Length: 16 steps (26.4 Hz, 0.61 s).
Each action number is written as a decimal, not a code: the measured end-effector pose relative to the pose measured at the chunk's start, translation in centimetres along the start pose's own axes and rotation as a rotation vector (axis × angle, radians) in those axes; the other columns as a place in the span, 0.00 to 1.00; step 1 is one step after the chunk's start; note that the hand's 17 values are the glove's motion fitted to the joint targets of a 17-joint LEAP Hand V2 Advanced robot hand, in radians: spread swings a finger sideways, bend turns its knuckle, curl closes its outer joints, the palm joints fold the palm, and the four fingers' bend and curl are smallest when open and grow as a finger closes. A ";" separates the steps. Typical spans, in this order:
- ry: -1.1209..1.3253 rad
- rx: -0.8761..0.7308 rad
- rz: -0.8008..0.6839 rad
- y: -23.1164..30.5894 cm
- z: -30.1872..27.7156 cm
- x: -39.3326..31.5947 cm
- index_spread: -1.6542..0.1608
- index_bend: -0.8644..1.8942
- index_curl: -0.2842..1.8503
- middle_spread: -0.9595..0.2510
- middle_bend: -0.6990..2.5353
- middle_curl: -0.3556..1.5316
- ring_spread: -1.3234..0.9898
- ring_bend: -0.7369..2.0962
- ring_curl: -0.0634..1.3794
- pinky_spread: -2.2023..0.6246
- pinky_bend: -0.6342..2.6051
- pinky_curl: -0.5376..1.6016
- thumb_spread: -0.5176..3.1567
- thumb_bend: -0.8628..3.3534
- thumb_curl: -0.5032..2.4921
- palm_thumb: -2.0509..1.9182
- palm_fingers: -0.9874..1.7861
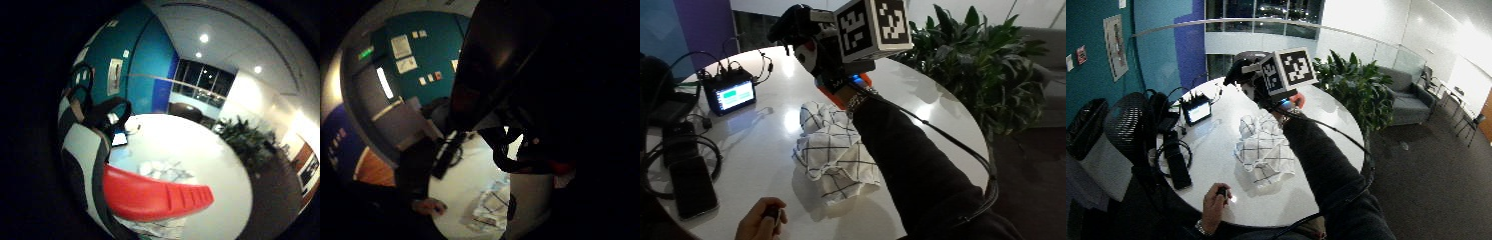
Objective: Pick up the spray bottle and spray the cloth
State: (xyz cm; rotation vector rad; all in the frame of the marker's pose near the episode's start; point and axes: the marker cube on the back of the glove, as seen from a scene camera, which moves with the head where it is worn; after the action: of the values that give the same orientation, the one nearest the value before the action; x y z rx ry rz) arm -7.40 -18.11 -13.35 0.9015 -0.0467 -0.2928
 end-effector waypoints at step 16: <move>-0.873 -0.078 0.614 4.4 7.9 -4.3 0.77 0.38 0.39 0.66 0.38 0.47 0.51 0.52 0.36 0.69 0.36 0.45 0.41 0.20 0.37 0.73 0.82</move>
State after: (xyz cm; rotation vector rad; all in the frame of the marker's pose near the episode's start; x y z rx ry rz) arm -11.80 -20.48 -4.66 0.5876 -1.0909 -0.0909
